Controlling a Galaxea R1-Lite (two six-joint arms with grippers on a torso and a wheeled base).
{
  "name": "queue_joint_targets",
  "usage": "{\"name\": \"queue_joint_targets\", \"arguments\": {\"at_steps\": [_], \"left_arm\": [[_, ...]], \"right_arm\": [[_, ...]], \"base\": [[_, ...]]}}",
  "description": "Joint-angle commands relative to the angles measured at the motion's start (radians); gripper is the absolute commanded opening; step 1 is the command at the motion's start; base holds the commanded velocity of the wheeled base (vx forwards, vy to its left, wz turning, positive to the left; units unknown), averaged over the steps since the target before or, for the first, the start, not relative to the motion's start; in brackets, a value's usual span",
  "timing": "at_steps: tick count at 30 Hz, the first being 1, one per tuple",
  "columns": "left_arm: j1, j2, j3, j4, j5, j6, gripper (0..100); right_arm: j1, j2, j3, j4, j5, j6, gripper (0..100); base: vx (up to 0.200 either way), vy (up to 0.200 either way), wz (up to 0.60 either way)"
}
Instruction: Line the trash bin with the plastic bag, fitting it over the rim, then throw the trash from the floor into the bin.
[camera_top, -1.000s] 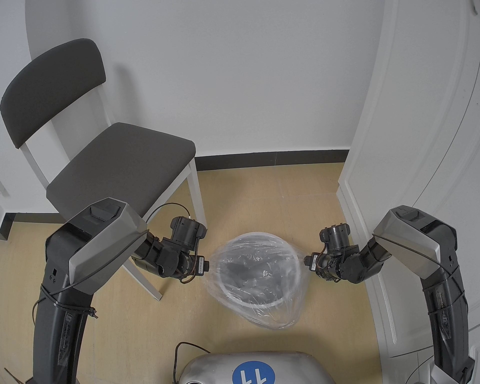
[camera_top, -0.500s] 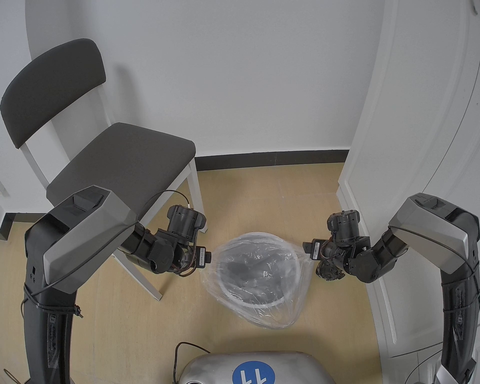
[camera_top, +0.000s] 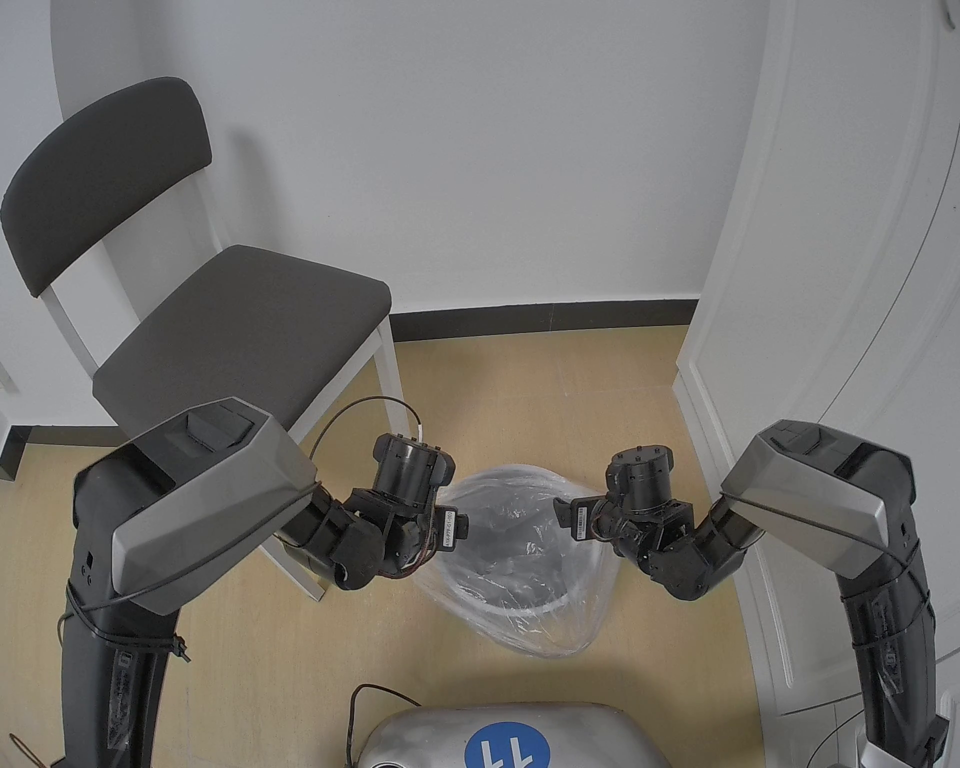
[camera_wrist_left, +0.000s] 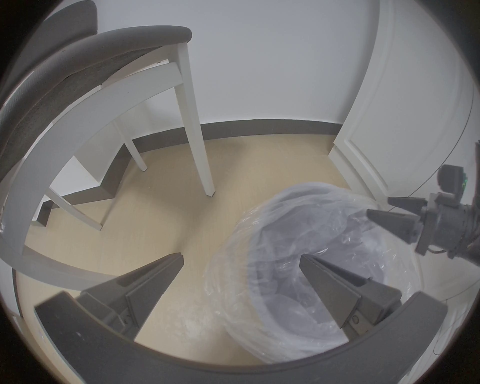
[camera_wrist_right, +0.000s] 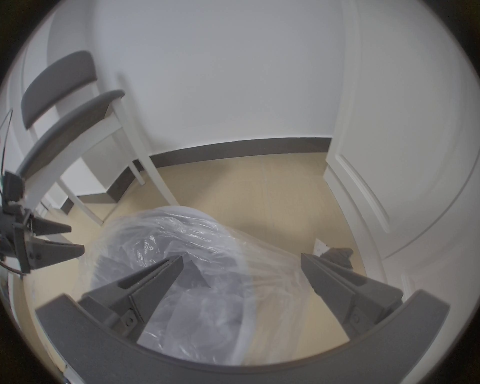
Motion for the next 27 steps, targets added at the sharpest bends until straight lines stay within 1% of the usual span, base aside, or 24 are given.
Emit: {"name": "queue_joint_targets", "arguments": {"at_steps": [1,6,10,11,12,13,14,17,22,27], "left_arm": [[-0.006,0.039,-0.023,-0.028,0.002,-0.006,100],[-0.006,0.077,-0.053,-0.047,0.023,-0.006,100],[-0.005,0.114,-0.099,-0.06,0.072,-0.011,100],[-0.005,0.114,-0.099,-0.06,0.072,-0.011,100],[-0.003,0.124,-0.118,-0.073,0.08,-0.014,100],[-0.003,0.124,-0.118,-0.073,0.08,-0.014,100],[-0.002,0.129,-0.126,-0.096,0.08,-0.014,100],[0.0,0.131,-0.126,-0.128,0.08,-0.014,100],[0.009,0.138,-0.147,-0.137,0.08,-0.014,100],[0.023,0.152,-0.178,-0.136,0.081,-0.025,100]], "right_arm": [[0.002,0.107,-0.099,0.007,-0.001,-0.062,100],[-0.014,0.142,-0.157,0.015,-0.001,-0.111,100],[-0.026,0.174,-0.232,0.015,-0.008,-0.14,100],[-0.026,0.174,-0.232,0.015,-0.008,-0.14,100],[-0.031,0.197,-0.292,0.013,-0.028,-0.14,100],[-0.031,0.197,-0.292,0.013,-0.028,-0.14,100],[-0.032,0.22,-0.358,0.01,-0.06,-0.139,100],[-0.031,0.24,-0.418,0.0,-0.087,-0.132,100],[-0.029,0.236,-0.438,-0.028,-0.089,-0.116,100],[-0.029,0.24,-0.439,-0.039,-0.089,-0.117,100]], "base": [[0.0,0.0,0.0],[0.0,0.0,0.0],[0.0,0.0,0.0],[0.0,0.0,0.0],[0.0,0.0,0.0],[0.0,0.0,0.0],[0.0,0.0,0.0],[0.0,0.0,0.0],[0.0,0.0,0.0],[0.0,0.0,0.0]]}}
